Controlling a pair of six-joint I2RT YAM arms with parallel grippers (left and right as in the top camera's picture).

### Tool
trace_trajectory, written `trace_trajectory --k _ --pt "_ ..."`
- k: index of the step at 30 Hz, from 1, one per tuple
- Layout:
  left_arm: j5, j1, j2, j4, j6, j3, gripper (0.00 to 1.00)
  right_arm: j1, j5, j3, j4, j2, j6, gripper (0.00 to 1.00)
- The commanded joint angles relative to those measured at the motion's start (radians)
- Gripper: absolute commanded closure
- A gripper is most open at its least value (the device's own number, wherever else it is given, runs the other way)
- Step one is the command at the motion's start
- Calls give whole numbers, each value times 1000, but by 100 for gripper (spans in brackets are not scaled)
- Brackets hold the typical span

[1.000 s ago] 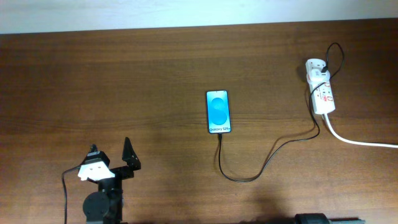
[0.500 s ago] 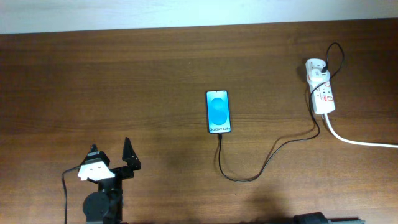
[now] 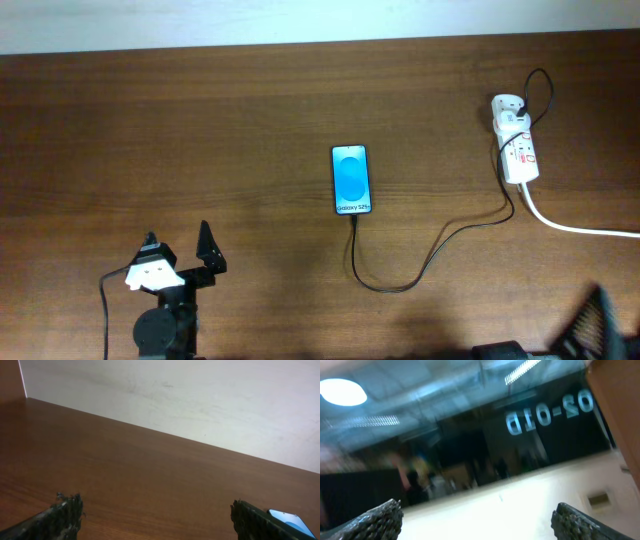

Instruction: Plug charger to phone and switch on socket

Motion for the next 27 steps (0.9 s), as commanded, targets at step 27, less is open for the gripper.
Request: trace_trajectory --k 27 --pt "10 4 -1 -2 19 -5 1 -251 -124 -886 377 -7 -108 1"
